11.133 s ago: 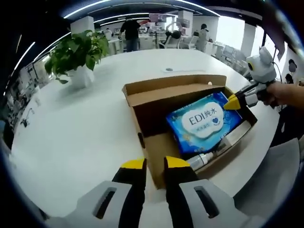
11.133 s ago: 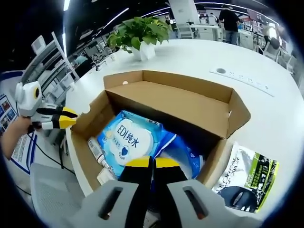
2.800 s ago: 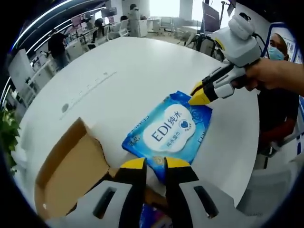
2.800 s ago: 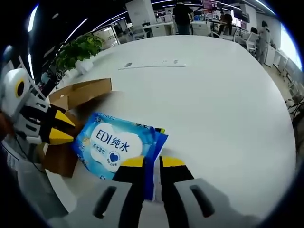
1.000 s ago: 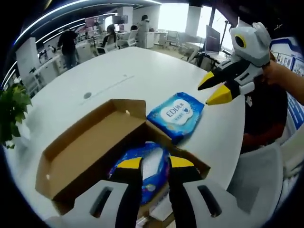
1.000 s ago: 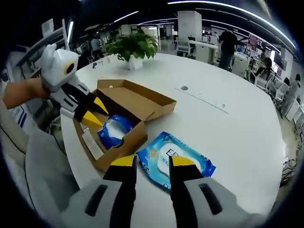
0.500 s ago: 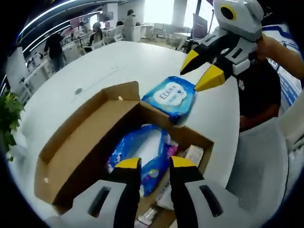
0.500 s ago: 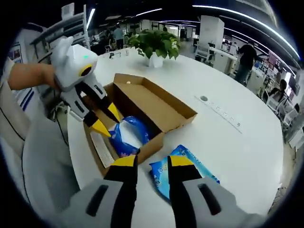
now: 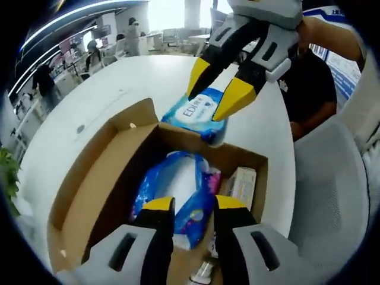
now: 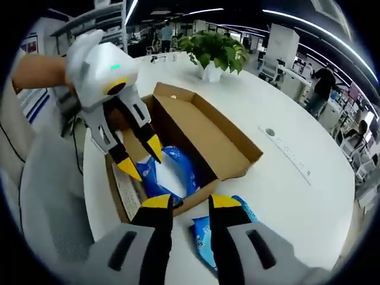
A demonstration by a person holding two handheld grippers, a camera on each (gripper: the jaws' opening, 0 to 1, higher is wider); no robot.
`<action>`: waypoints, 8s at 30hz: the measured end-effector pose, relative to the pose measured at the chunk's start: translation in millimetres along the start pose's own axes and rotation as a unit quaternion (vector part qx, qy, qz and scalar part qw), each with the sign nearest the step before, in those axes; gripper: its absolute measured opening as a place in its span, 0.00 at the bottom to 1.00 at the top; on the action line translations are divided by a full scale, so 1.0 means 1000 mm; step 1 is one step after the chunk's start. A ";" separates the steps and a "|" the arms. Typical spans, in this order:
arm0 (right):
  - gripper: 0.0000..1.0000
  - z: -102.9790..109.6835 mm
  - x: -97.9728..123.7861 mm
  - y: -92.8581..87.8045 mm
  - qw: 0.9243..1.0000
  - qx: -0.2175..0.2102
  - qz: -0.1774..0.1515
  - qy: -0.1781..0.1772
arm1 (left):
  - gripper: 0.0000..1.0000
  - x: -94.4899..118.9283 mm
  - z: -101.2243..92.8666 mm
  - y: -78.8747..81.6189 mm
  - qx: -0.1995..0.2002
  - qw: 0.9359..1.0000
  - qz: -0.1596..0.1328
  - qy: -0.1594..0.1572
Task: Operate the shoe box by opening the lid, removing the specified soft item, and placing it in the target area until the item is outside and the box remains undamaged.
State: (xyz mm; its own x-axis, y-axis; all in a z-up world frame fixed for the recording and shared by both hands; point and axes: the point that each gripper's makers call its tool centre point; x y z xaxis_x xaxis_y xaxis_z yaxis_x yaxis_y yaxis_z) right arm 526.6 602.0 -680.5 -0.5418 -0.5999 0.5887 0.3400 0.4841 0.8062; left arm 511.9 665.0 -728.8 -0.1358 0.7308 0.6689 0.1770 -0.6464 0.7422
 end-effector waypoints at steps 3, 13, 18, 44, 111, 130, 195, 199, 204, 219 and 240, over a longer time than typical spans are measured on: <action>0.18 0.002 -0.009 -0.002 1.000 0.013 0.007 0.008 | 0.22 -0.003 0.001 -0.003 -0.002 1.000 0.002 -0.012; 0.15 0.008 -0.041 -0.009 0.997 0.066 0.033 0.027 | 0.12 -0.008 0.007 -0.011 0.014 0.999 0.015 -0.031; 0.13 0.008 -0.055 -0.009 0.996 0.070 0.038 0.032 | 0.12 -0.007 0.011 -0.016 0.017 0.999 0.019 -0.030; 0.00 0.007 -0.075 -0.014 0.991 0.112 0.062 0.026 | 0.00 0.016 0.020 -0.026 0.043 0.999 0.016 -0.002; 0.00 -0.056 0.077 0.023 0.994 0.102 0.026 0.008 | 0.00 0.024 -0.034 0.141 -0.001 0.998 -0.048 -0.028; 0.00 -0.088 0.115 -0.004 0.996 0.087 0.029 -0.022 | 0.00 -0.013 -0.050 0.177 -0.022 0.997 -0.056 -0.053; 0.00 -0.201 0.190 -0.165 0.990 0.058 0.117 -0.062 | 0.00 -0.207 -0.099 0.240 -0.082 0.981 -0.035 -0.173; 0.00 -0.208 0.185 -0.175 0.989 0.058 0.123 -0.063 | 0.00 -0.217 -0.101 0.236 -0.075 0.981 -0.031 -0.175; 0.00 -0.213 0.177 -0.187 0.987 0.059 0.133 -0.062 | 0.00 -0.231 -0.103 0.228 -0.068 0.981 -0.025 -0.178; 0.00 -0.209 0.152 -0.210 0.987 0.052 0.141 -0.049 | 0.00 -0.249 -0.088 0.200 -0.034 0.983 -0.009 -0.178; 0.00 -0.206 0.149 -0.211 0.988 0.051 0.137 -0.054 | 0.00 -0.247 -0.096 0.197 -0.057 0.982 -0.016 -0.181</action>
State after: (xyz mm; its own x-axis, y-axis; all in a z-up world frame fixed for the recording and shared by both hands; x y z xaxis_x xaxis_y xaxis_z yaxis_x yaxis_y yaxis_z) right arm 532.4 279.9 -750.9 -0.5208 -0.3678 0.7704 0.4094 0.6843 0.6034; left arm 486.4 336.2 -743.5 0.2196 0.7673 0.6024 0.0646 -0.6276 0.7758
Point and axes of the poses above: the point that each gripper's makers call its tool centre point, and the gripper's own axes: x roughly backward along the fingers, z roughly to its left, y roughly out of its top, and after that the axes turned 11 degrees about -z, right-handed
